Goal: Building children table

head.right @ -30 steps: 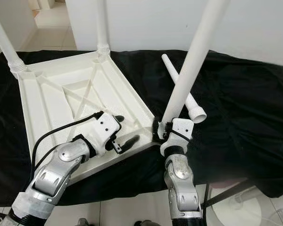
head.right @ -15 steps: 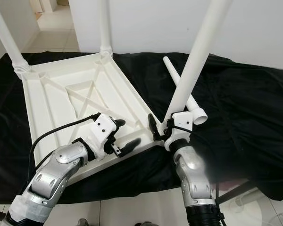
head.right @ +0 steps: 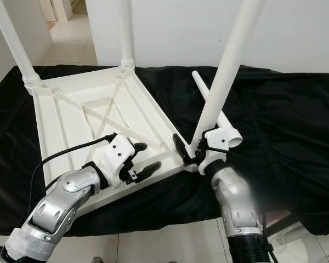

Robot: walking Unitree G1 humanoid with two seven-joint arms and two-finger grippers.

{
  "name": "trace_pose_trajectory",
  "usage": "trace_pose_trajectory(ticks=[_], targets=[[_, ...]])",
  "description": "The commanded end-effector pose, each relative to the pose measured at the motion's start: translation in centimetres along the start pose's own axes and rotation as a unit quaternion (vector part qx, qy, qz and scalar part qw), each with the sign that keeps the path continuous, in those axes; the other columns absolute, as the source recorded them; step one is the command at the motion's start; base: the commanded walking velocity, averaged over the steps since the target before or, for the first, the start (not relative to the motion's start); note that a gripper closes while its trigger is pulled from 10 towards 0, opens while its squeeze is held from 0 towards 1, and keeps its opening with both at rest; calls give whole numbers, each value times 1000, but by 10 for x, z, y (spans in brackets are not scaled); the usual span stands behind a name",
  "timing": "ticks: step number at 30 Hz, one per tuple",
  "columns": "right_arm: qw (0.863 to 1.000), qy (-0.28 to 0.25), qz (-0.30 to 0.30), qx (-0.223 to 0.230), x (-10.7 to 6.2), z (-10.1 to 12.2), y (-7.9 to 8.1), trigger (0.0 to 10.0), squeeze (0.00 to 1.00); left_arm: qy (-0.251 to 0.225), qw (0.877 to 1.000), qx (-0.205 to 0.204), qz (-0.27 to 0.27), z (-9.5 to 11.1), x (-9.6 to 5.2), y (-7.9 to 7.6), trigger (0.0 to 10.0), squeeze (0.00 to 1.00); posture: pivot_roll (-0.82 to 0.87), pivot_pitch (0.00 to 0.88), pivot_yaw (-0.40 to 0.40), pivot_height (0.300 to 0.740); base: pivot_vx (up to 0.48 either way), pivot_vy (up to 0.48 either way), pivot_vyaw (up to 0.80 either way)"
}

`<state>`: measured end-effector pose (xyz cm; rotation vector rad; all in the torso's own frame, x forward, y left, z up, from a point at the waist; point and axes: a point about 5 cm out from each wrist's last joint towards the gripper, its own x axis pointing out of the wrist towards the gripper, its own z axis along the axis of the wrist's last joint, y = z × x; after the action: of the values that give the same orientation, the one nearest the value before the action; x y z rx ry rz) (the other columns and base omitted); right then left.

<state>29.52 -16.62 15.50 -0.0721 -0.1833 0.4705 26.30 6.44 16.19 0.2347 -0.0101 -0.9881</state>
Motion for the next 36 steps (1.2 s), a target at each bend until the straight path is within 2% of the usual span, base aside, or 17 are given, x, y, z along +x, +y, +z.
trace_pose_trajectory(ticks=[1,4,9,11,12,14,15,16,21,26,27,28,29,33,35,36], targets=[[1000,1,22,0,0,-1,-5,10000,0,12,998,3,-57,-3,-1,-9,10000,0,-47,44,-34,740,0,0,0],[999,22,46,-16,1,-7,-13,10000,0,16,998,3,-59,-4,1,-11,10000,0,-50,36,-38,740,0,0,0],[998,24,61,-7,1,-8,-15,10000,0,15,998,6,-58,-2,1,-10,10000,0,-44,42,-38,740,0,0,0],[997,28,70,-17,2,-10,-16,10000,0,19,998,9,-53,-2,1,-8,10000,0,-43,40,-37,740,0,0,0],[997,30,71,-19,2,-10,-17,4471,0,19,998,8,-52,-2,1,-8,10000,0,-39,47,-40,740,0,0,0],[997,30,73,-19,2,-11,-18,4196,0,19,998,7,-52,-2,1,-8,10000,0,-39,47,-40,740,0,0,0],[997,29,75,-18,3,-11,-19,1333,0,19,998,7,-52,-1,1,-9,10000,0,-38,51,-37,740,0,0,0],[996,29,78,-17,3,-11,-19,0,0,19,998,6,-52,-1,0,-9,10000,0,-38,51,-37,740,0,0,0],[996,37,81,-25,2,-14,-23,0,0,27,998,7,-54,-5,-1,-10,10000,0,-37,58,-33,740,0,0,0],[997,37,69,-11,-2,-17,-23,0,0,27,998,5,-55,-3,-1,-9,10000,0,-42,55,-18,740,0,0,0],[998,35,60,-7,-2,-17,-23,9137,0,28,998,7,-56,-3,-1,-9,10000,0,-43,55,-17,740,0,0,0],[998,35,60,-7,-2,-17,-23,9137,0,28,998,7,-56,-3,-1,-9,10000,0,-43,55,-17,740,0,0,0],[998,31,52,-2,-1,-17,-22,10000,0,28,998,8,-56,-3,0,-8,10000,0,-46,53,-14,740,0,0,0],[999,31,27,4,-1,-17,-20,10000,0,28,998,9,-58,-3,1,-8,10000,0,-49,49,-13,740,0,0,0],[999,48,-18,-2,0,-20,-21,10000,0,28,998,10,-60,-3,1,-8,10000,0,-49,45,-16,740,0,0,0],[999,48,-18,-2,0,-20,-21,10000,0,28,998,10,-60,-3,1,-8,10000,0,-49,45,-16,740,0,0,0]])
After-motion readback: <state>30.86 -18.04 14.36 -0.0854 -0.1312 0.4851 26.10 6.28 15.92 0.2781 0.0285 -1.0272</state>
